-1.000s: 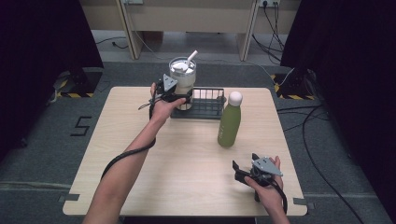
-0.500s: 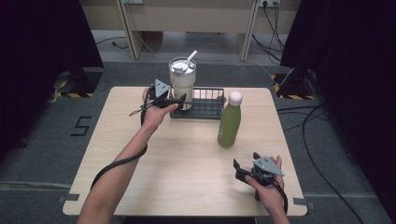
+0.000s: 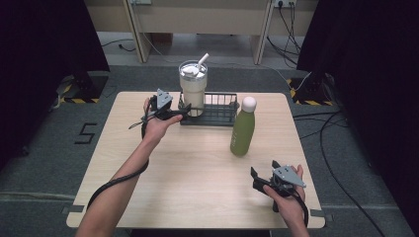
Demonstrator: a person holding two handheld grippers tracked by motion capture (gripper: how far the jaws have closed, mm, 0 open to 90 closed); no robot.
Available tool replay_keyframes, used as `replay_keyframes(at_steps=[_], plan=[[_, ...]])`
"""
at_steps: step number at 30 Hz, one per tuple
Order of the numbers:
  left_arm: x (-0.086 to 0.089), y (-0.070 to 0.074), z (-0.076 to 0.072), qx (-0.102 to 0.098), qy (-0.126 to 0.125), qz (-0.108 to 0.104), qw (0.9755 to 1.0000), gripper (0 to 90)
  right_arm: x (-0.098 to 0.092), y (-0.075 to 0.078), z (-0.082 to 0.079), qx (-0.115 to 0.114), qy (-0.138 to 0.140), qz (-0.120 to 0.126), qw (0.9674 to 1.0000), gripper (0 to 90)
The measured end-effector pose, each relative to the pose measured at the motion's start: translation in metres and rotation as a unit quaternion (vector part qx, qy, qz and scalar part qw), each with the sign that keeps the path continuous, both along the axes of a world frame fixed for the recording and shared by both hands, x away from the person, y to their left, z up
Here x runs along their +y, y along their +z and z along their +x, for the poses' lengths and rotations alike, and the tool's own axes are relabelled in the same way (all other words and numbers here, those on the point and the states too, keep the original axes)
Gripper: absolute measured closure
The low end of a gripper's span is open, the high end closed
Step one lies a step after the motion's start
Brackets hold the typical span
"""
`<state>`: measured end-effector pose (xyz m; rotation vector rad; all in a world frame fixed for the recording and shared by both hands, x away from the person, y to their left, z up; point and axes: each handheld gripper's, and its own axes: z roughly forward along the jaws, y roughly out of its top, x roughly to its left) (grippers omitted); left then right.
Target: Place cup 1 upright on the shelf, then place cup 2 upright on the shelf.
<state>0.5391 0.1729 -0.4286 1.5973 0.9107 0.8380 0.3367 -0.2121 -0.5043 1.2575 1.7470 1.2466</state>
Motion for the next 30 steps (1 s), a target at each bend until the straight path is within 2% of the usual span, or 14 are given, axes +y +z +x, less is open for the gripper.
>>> replay_keyframes(at_steps=[2, 7, 12, 16, 26, 30], plan=[[0.001, 0.0, -0.002, 0.003, -0.003, -0.008, 1.0, 0.0, -0.001, 0.001, 0.0, -0.001, -0.002, 0.002, 1.0, 15.2], [0.003, -0.003, -0.004, 0.004, -0.006, -0.002, 1.0, 0.0, -0.001, 0.006, 0.001, -0.002, -0.005, 0.011, 0.9999, 14.4], [0.004, -0.006, -0.004, 0.005, -0.005, -0.006, 1.0, 0.0, 0.001, 0.01, 0.002, -0.008, 0.014, 0.012, 0.9998, 9.9], [0.004, -0.006, -0.005, 0.005, -0.003, -0.004, 1.0, 0.0, 0.002, 0.014, 0.003, -0.017, 0.024, 0.003, 0.9996, 9.2], [0.013, -0.001, -0.017, 0.003, -0.003, 0.004, 1.0, 0.0, 0.005, 0.029, 0.007, -0.035, 0.018, -0.005, 0.9992, 12.3], [0.019, 0.0, -0.025, -0.001, -0.002, 0.002, 1.0, 0.0, 0.008, 0.039, 0.014, -0.048, 0.013, 0.001, 0.9987, 13.2]])
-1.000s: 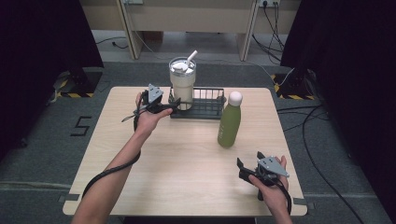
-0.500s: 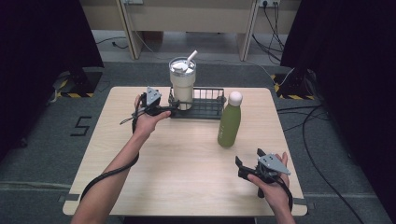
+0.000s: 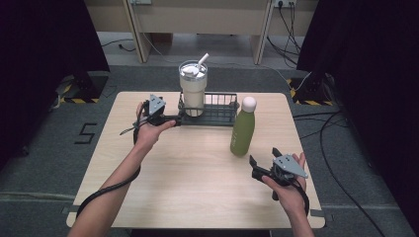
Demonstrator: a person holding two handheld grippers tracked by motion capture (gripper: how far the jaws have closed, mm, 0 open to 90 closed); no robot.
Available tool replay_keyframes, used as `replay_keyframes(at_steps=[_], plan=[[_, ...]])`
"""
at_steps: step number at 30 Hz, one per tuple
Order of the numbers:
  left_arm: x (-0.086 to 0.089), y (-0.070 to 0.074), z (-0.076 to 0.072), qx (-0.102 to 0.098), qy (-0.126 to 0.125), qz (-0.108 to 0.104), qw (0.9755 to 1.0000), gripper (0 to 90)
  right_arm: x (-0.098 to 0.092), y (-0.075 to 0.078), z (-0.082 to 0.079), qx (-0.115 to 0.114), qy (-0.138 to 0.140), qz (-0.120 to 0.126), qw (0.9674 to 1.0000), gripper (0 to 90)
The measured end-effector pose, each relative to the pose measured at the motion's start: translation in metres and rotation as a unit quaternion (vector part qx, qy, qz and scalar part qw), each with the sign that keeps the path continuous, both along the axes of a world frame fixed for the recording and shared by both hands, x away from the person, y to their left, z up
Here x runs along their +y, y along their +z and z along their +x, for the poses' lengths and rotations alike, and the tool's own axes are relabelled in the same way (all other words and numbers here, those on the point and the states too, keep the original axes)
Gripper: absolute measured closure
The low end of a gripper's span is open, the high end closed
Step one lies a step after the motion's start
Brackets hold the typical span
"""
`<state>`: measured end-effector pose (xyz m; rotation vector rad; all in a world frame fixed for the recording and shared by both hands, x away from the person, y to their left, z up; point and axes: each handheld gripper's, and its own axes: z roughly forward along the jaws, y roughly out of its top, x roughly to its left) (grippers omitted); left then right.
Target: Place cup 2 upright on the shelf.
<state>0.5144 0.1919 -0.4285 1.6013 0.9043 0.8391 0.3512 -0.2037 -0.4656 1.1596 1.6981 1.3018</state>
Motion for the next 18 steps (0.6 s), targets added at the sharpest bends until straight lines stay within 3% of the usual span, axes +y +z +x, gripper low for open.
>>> replay_keyframes(at_steps=[18], plan=[[0.022, -0.009, -0.027, -0.001, 0.006, 0.003, 1.0, 0.0, 0.016, 0.013, 0.028, -0.009, 0.003, 0.003, 1.0, 13.5]])
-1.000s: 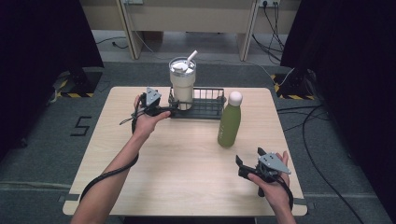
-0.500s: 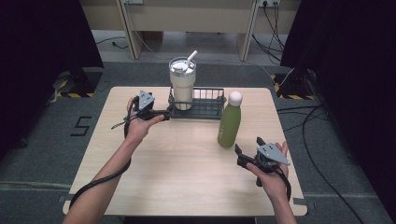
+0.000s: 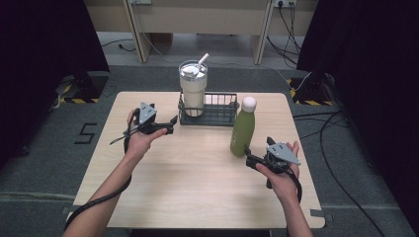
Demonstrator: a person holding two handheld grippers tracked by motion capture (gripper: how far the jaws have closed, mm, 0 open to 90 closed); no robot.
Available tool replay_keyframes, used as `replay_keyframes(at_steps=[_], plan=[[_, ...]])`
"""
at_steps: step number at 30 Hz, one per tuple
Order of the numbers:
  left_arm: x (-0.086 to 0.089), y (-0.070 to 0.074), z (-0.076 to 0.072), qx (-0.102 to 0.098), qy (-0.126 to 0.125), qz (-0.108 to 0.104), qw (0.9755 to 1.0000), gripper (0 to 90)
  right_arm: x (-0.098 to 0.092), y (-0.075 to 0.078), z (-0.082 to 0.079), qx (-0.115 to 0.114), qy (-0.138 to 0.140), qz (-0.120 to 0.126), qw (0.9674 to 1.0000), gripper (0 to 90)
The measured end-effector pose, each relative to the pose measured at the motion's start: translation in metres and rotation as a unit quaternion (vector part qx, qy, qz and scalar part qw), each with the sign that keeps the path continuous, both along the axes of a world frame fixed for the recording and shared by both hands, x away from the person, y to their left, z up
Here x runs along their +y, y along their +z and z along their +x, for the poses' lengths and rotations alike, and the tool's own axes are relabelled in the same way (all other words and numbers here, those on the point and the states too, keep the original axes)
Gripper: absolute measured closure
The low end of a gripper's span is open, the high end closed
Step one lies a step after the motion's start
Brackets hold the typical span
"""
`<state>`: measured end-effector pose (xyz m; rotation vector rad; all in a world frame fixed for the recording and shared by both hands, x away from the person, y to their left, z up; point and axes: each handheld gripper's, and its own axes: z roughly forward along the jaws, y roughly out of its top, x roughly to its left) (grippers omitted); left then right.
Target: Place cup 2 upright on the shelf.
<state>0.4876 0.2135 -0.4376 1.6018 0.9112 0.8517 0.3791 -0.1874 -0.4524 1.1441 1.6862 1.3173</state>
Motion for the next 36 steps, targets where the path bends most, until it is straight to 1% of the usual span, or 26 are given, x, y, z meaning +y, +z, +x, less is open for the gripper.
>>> replay_keyframes(at_steps=[9, 16, 26, 30, 32, 36], plan=[[0.008, -0.004, -0.02, -0.002, 0.002, 0.005, 1.0, 0.0, 0.004, 0.002, 0.006, -0.004, 0.004, 0.001, 1.0, 13.4], [0.016, -0.01, -0.036, -0.002, 0.001, 0.007, 1.0, 0.0, 0.008, 0.003, 0.012, -0.005, 0.003, 0.0, 1.0, 12.8], [0.023, -0.018, -0.059, -0.005, -0.002, 0.002, 1.0, 0.0, 0.015, 0.006, 0.022, -0.007, 0.009, 0.001, 0.9999, 11.9], [0.024, -0.021, -0.066, -0.003, -0.004, -0.001, 1.0, 0.0, 0.017, 0.009, 0.026, -0.01, 0.011, -0.001, 0.9999, 11.8], [0.024, -0.023, -0.068, -0.003, -0.004, 0.003, 1.0, 0.0, 0.019, 0.009, 0.028, -0.01, 0.014, -0.004, 0.9998, 11.7], [0.025, -0.028, -0.072, -0.001, -0.002, -0.002, 1.0, 0.0, 0.022, 0.01, 0.034, -0.01, 0.014, -0.008, 0.9998, 11.7]])
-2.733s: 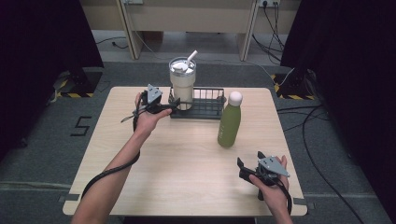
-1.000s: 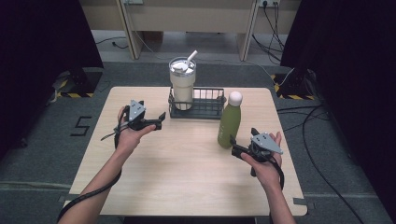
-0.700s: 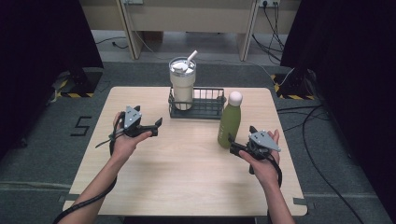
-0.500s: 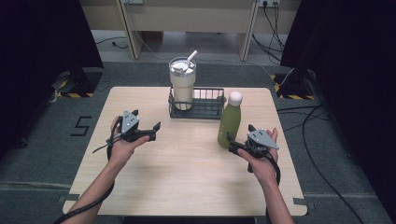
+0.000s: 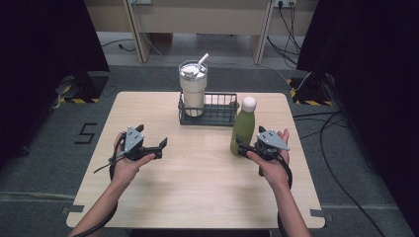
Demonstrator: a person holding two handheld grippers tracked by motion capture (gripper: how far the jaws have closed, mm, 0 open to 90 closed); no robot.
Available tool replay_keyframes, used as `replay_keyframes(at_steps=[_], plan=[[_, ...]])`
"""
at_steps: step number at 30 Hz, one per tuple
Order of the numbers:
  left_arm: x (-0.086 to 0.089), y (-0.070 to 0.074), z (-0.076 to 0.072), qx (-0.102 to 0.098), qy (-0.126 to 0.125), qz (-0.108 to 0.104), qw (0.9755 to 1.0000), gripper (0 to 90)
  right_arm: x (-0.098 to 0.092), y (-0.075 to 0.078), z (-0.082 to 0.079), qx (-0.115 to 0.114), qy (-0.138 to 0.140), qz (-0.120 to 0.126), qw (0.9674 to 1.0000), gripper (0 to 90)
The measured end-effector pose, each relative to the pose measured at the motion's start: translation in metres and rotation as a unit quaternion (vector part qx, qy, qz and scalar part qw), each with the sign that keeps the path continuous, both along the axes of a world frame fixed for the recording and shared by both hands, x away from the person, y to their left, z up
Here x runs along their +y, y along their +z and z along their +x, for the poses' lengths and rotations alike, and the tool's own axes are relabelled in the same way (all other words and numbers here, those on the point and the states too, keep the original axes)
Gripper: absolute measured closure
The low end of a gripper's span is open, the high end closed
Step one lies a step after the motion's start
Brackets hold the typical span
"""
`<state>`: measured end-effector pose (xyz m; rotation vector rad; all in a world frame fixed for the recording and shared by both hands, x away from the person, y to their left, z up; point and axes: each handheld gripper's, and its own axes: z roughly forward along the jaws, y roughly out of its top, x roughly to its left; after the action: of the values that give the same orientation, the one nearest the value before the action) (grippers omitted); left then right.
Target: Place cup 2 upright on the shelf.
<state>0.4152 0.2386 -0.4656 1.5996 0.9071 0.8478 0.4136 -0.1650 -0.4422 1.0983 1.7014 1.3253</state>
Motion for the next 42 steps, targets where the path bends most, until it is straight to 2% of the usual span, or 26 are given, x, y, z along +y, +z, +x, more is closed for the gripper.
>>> replay_keyframes(at_steps=[9, 17, 30, 42], plan=[[0.005, -0.007, -0.005, 0.0, 0.009, -0.002, 1.0, 0.0, 0.008, -0.002, 0.019, 0.007, -0.002, -0.013, 0.9999, 12.7], [0.008, -0.009, -0.007, 0.001, 0.011, -0.005, 0.9999, 0.0, 0.013, -0.003, 0.03, 0.004, -0.003, -0.021, 0.9998, 14.6], [0.009, -0.015, -0.006, 0.008, 0.012, -0.005, 0.9999, 0.0, 0.016, -0.007, 0.041, 0.004, -0.003, -0.017, 0.9998, 20.6], [0.011, -0.017, -0.006, 0.013, 0.014, -0.009, 0.9998, 0.0, 0.015, -0.006, 0.043, 0.002, 0.005, -0.017, 0.9998, 21.3]])
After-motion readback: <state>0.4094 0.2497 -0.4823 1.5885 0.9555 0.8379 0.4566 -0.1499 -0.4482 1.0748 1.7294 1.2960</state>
